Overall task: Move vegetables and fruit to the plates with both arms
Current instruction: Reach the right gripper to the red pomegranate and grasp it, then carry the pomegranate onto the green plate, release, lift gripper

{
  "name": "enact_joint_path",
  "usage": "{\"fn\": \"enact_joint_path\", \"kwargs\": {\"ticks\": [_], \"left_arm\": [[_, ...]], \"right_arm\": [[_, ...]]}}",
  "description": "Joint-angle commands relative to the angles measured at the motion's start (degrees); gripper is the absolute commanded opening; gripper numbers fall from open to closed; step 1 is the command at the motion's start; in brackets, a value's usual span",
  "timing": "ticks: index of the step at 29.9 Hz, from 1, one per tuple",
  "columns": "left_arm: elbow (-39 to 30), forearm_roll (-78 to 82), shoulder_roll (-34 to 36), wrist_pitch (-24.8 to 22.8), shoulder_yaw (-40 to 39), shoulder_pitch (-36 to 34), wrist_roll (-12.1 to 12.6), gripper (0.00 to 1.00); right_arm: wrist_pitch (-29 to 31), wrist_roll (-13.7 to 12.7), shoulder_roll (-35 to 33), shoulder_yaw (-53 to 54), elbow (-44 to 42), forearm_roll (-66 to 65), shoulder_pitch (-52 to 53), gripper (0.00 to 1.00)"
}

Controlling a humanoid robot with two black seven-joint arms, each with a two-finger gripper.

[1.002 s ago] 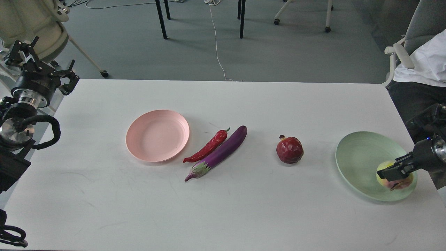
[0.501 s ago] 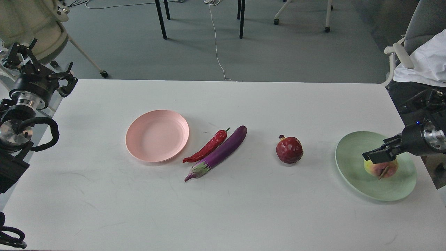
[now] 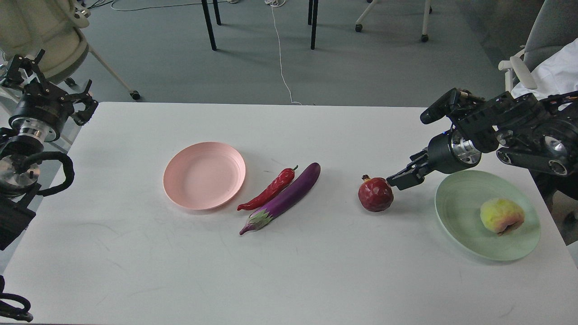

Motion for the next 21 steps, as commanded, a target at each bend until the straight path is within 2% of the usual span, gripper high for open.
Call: {"fn": "enact_joint_path", "kwargs": {"ticks": [1,15,17,21], "left_arm": [[0.06,0.0,0.09,0.0,0.01,0.0,-0.01,0.99],[0.14,0.0,0.0,0.0,0.01,0.09,-0.01,0.99],[0.14,0.0,0.0,0.0,0.01,0.09,-0.01,0.99],[0.14,0.0,0.09,0.0,0.01,0.09,-0.01,0.99]], "right_arm": [[0.0,0.0,3.71,0.04,-1.83,0.56,-1.51,0.93],[-0.08,0.0,9.08,-0.31,-4.65,5.13,-5.73,0.89],[0.0,0.0,9.17,-0.58,-4.74,5.05,-6.17,0.84],[0.27,0.0,8.91,-2.68,-4.65,4.96,-5.82,0.64]]}}
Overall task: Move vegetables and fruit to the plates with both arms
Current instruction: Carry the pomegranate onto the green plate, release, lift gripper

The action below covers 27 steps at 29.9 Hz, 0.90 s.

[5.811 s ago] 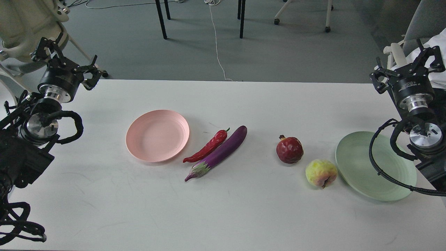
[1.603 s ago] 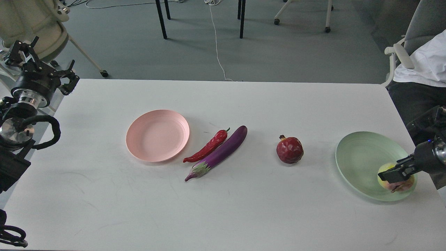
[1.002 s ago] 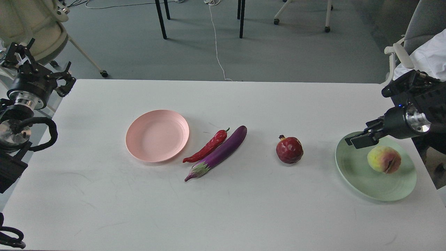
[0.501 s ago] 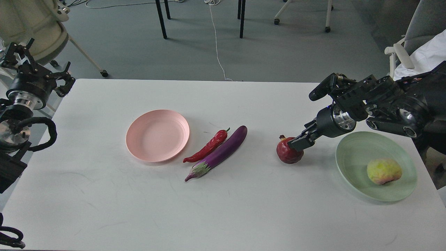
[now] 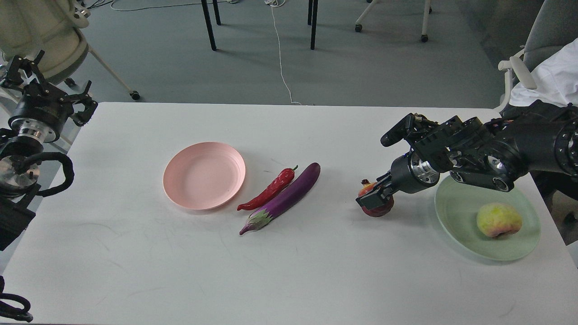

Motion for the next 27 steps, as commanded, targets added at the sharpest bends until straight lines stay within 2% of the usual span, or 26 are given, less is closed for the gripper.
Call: {"fn": "enact_joint_path", "kwargs": {"ticks": [1,4,7,14,20,27], "left_arm": [[0.0,0.0,0.08,0.0,0.0,0.0,0.0,0.99],[0.08,0.0,0.08,0.0,0.0,0.0,0.0,0.99],[0.08,0.0,0.17,0.0,0.0,0.0,0.0,0.99],[0.08,0.0,0.34,0.0,0.0,0.0,0.0,0.99],[0.0,0.0,-0.1,0.0,0.0,-0.09,0.0,0.99],[0.0,0.09,-0.18,0.0,0.09,-0.09,0.08,0.99]], "right_arm": [[0.18,0.0,-0.29,-1.65,0.07,-0.22,0.51,0.61],[0.18,0.0,-1.43,-1.83,0.25,-0.22,2.35,0.54],[0.18,0.0,-4.76,-1.65,0.6,0.14,5.78,0.53],[0.18,0.0,-18.9,-2.0,4.11,-3.8,10.01,0.53],[-0.52,0.0,-27.44,-1.39,3.41,-8.39,4.04,0.55],[-4.12,0.0,-29.21,-1.21,3.59,-8.48,-1.5,0.55]]}}
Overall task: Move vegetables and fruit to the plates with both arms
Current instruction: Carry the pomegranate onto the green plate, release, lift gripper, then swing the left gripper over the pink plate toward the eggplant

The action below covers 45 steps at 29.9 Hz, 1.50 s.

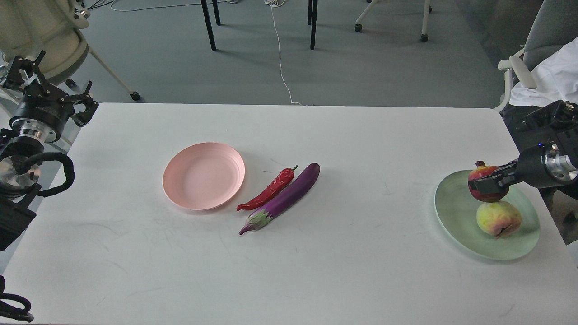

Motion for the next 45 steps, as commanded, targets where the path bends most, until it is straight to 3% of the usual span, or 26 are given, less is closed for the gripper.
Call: {"fn": "enact_joint_path", "kwargs": {"ticks": [1,6,13,22,31,37,42,45], "left_arm": [[0.01,0.01,-0.02,0.0,0.01,-0.04,0.08,0.99],[0.01,0.01,-0.29,0.0,0.01,-0.04,0.08,0.99],[0.01,0.01,-0.64,0.0,0.01,-0.04,0.0,0.99],[-0.43,0.01,-0.2,0.0,-0.08,-0.04,0.0,0.99],[-0.52,4.39,-0.55,0.0,2.9,-1.09,0.08,0.99],[-0.96,17.3,-0.81,0.0,6.33,-5.66,0.0,0.99],[-6.31,29.26,-1.25,0.0,8.18,-7.95,-0.09,0.99],[-13.67,36.64,0.85,0.0,8.27,-8.3,0.08,0.99]], "right_arm": [[-1.93,0.01,-0.1,0.01,-0.05,0.0,-2.2,0.55],[-2.28,0.01,0.08,0.1,-0.13,0.0,-2.64,0.64],[-3.51,0.01,-0.1,1.85,0.48,0.18,-3.6,0.95],[-3.68,0.01,-0.1,4.04,0.39,0.7,-2.82,0.96],[-2.81,0.01,-0.36,21.87,-0.75,7.29,-2.55,0.98],[-2.81,0.01,2.97,37.6,-4.43,17.56,-10.45,0.98],[-2.81,0.01,6.31,52.45,-8.74,26.35,-19.24,0.98],[-2.81,0.01,7.54,60.8,-9.71,31.45,-23.46,0.98]]}}
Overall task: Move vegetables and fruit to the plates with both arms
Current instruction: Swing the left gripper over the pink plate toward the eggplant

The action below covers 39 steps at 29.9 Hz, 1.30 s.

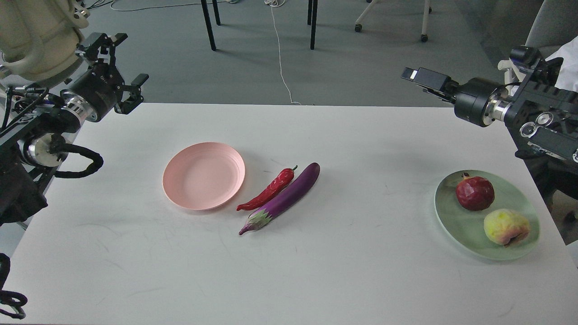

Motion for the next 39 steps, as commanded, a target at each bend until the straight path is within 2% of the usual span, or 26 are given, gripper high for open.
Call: {"fn": "enact_joint_path", "kwargs": {"ticks": [1,6,10,14,18,21,24,26,33,37,39], "left_arm": [[-10.66,9.77,3.35,0.0,0.11,-0.28,0.28,0.99],[-30.7,24.62,9.16,0.0,4.23,0.08,1.34,0.99],[-39.95,36.13,10.93,1.2,6.61,0.08,1.51,0.99],[-41.02,48.09,9.0,1.46,7.31,1.04,1.51,0.98],[-41.81,59.43,3.73,3.21,8.11,0.61,1.51,0.98],[-41.81,64.27,-1.09,4.62,8.2,-0.53,2.74,0.98],[-41.64,71.03,-5.24,4.71,8.81,-1.68,7.3,0.98],[-41.55,76.56,-6.82,4.71,9.51,-1.68,9.07,0.98],[-41.2,97.49,-10.34,4.71,16.63,-1.68,9.34,0.97],[-40.67,101.9,-10.52,4.71,18.56,-1.33,9.51,0.94],[-39.01,102.08,-11.22,4.71,19.79,-1.33,9.69,0.89]], "right_arm": [[0.07,0.0,1.26,10.36,-0.9,6.74,-5.43,0.98],[1.03,0.0,1.26,18.91,0.33,21.31,-11.33,0.99],[4.1,0.0,0.47,21.99,0.25,32.57,-14.05,0.99],[11.04,0.0,-0.58,24.97,-0.2,41.11,-18.36,0.99],[18.33,0.0,-1.73,30.68,-0.19,46.48,-25.03,0.99],[22.27,0.0,-1.82,36.04,-0.28,48.07,-30.83,0.99],[22.27,0.0,-1.82,41.05,-1.42,48.24,-35.76,0.99],[22.27,0.0,-1.73,43.86,-1.6,48.94,-38.48,0.99],[22.27,0.0,-1.03,48.71,-1.6,49.74,-43.59,0.99],[22.27,0.0,-0.94,48.97,-1.6,49.74,-43.59,0.99],[22.27,0.0,-0.94,49.5,-1.6,49.74,-43.59,0.99]]}}
